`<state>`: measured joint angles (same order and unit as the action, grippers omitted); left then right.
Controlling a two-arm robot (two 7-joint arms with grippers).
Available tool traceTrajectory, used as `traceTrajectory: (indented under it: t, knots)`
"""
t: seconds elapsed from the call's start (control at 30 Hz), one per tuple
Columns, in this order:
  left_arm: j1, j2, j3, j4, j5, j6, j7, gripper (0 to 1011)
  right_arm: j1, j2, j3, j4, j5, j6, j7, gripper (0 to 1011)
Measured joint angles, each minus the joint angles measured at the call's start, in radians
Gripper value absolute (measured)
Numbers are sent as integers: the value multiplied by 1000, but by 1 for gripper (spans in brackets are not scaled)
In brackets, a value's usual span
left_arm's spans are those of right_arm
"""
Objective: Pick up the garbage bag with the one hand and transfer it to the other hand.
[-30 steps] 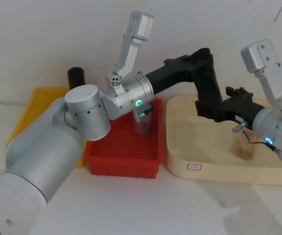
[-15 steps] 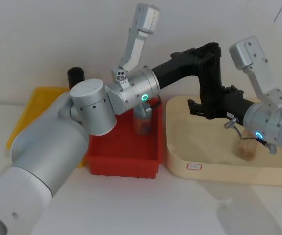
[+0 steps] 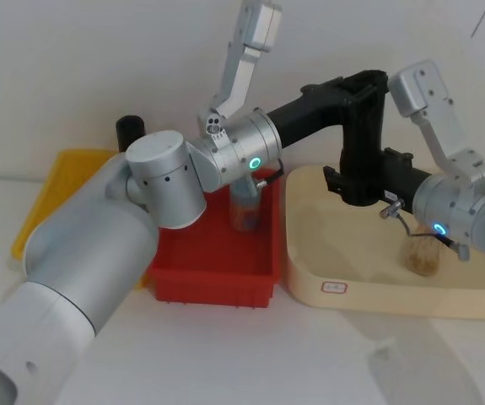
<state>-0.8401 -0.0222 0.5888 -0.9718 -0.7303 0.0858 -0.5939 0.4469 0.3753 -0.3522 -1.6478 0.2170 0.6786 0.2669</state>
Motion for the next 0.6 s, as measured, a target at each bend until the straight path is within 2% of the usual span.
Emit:
traceTrajectory:
  t: [0.03, 0.13, 0.27, 0.6]
  knots:
    - [-1, 0, 0, 0, 0, 0, 0, 352, 1, -1, 0, 1, 0, 0, 0, 749]
    - [-2, -2, 1, 1, -1, 0, -1, 352, 3, -2, -1, 4, -1, 0, 1, 634]
    - [-3, -2, 1, 1, -1, 0, -1, 352, 5, -3, -2, 6, -2, -1, 1, 538]
    - [-4, -4, 2, 2, -2, 0, -2, 352, 7, -4, -3, 9, -3, -2, 2, 538]
